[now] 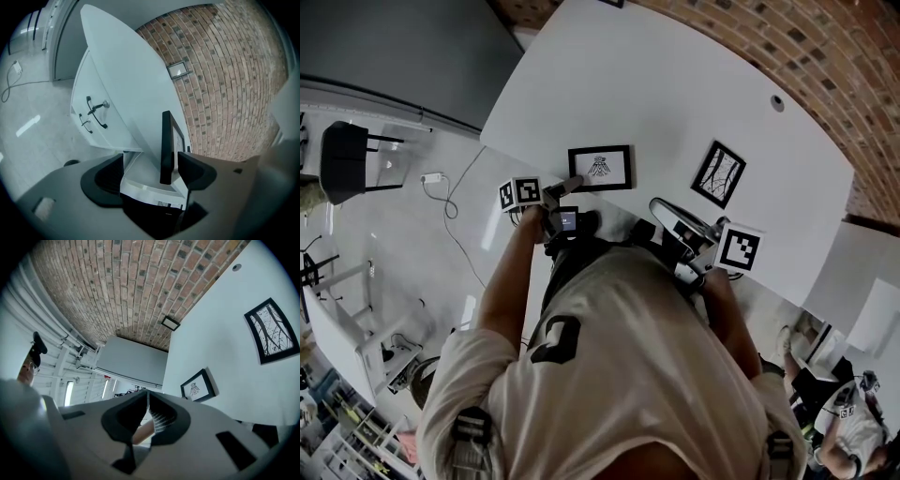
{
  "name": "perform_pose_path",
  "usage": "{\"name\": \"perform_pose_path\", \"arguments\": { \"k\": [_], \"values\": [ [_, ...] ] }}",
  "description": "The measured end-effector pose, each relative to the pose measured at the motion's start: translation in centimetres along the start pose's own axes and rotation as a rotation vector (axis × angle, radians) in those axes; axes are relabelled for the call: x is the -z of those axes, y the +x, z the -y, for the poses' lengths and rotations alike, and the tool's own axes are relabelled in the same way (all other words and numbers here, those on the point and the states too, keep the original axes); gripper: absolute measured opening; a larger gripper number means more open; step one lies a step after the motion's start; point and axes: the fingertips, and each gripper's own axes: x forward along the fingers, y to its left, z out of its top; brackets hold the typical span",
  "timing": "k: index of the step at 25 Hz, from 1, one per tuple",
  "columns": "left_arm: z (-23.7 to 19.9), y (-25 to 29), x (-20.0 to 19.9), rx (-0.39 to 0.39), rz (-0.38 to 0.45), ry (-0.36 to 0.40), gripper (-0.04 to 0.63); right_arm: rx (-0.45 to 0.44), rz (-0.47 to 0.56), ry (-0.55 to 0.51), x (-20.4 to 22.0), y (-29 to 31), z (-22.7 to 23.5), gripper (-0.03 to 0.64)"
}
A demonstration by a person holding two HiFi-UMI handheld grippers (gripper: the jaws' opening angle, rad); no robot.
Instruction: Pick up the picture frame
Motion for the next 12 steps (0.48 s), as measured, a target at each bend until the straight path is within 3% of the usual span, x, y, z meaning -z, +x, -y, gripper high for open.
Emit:
{"name": "perform_pose_path", "arguments": {
  "k": [12],
  "values": [
    [0.0,1.8,0.3,0.047,-0.062,-0.021,0.342,0.028,0.026,0.011,0.3,-0.2,0.4,0.006]
  ]
}}
